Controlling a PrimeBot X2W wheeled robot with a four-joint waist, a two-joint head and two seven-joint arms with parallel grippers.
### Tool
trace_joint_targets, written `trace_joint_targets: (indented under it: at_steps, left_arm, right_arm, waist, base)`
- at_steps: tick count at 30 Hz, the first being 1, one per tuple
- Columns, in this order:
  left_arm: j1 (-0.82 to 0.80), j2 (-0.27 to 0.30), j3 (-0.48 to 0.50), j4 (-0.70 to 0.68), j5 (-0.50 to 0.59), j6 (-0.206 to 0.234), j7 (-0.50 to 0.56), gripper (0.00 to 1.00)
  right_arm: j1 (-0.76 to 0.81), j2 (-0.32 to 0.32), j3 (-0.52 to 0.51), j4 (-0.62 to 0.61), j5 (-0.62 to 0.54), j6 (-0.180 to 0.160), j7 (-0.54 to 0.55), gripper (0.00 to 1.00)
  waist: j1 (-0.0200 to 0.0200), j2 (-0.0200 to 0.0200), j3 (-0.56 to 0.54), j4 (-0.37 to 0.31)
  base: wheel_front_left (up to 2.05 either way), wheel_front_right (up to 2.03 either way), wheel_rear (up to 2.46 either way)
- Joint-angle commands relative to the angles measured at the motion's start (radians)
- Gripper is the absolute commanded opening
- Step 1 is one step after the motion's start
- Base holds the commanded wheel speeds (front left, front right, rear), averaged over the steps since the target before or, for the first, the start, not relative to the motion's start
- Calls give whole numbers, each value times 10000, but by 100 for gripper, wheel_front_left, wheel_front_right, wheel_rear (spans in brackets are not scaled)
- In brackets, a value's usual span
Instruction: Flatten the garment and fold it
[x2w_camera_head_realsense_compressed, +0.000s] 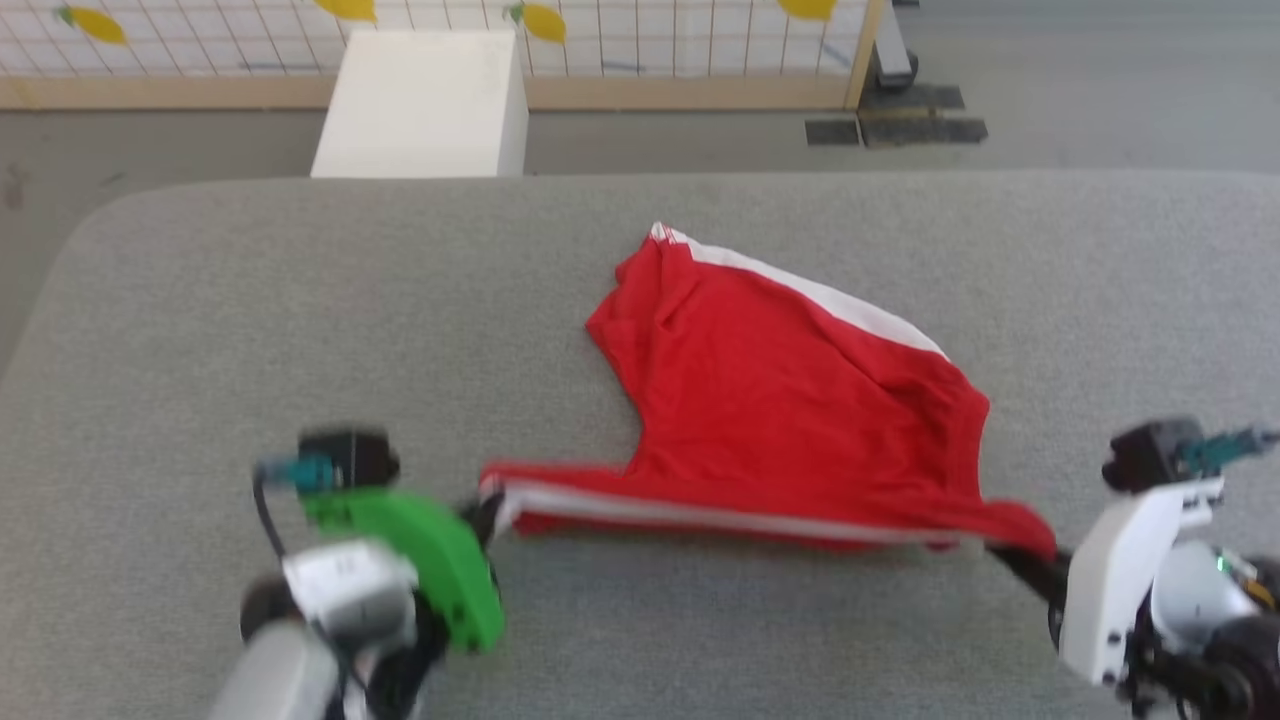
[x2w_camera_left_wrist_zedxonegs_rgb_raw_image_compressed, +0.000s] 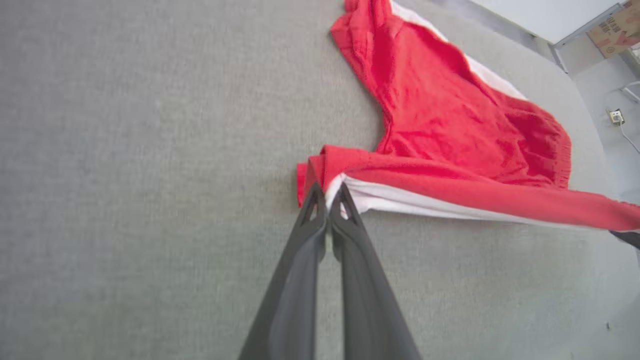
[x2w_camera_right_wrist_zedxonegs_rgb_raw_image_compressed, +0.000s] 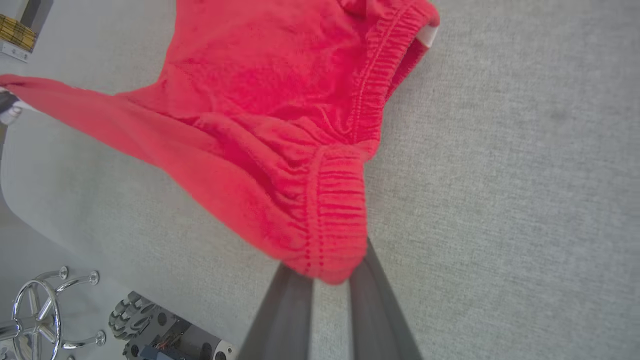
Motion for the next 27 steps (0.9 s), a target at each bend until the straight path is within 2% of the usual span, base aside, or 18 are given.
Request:
trace_joint_targets:
  at_steps: [1, 9, 13, 19, 27]
  left_arm:
    - [-685, 103, 93, 161, 137, -88, -25, 0]
    - [-4180, -227, -178, 1804, 617, -784, -345, 0]
    - [-6037, -607, -409, 3358, 875, -1198, -744, 0]
    - [-7802, -853, -563, 5188, 1174, -1586, -1274, 0]
    - [-9282, -1074, -813, 7053, 1417, -2015, -1754, 0]
  right_arm:
    - [-401, 27, -50, -48, 24, -19, -44, 0]
    - [-1971, 85, -110, 250, 31, -19, -57, 0]
    - [-2834, 291, -79, 580, -2, -19, -271, 0]
    - [-3654, 532, 139, 1008, 6, -19, -610, 0]
    - [-4313, 775, 279, 1547, 54, -19, -1052, 0]
  waist:
    - [1, 0, 484, -207]
    - [1, 0, 1847, -608]
    - [1, 0, 2646, -938]
    - [1, 0, 3438, -1300]
    - [1, 0, 4083, -1674]
  base:
    - [0, 0, 0]
    - [0, 0, 0]
    - [0, 0, 0]
    - [0, 0, 0]
    - [0, 0, 0]
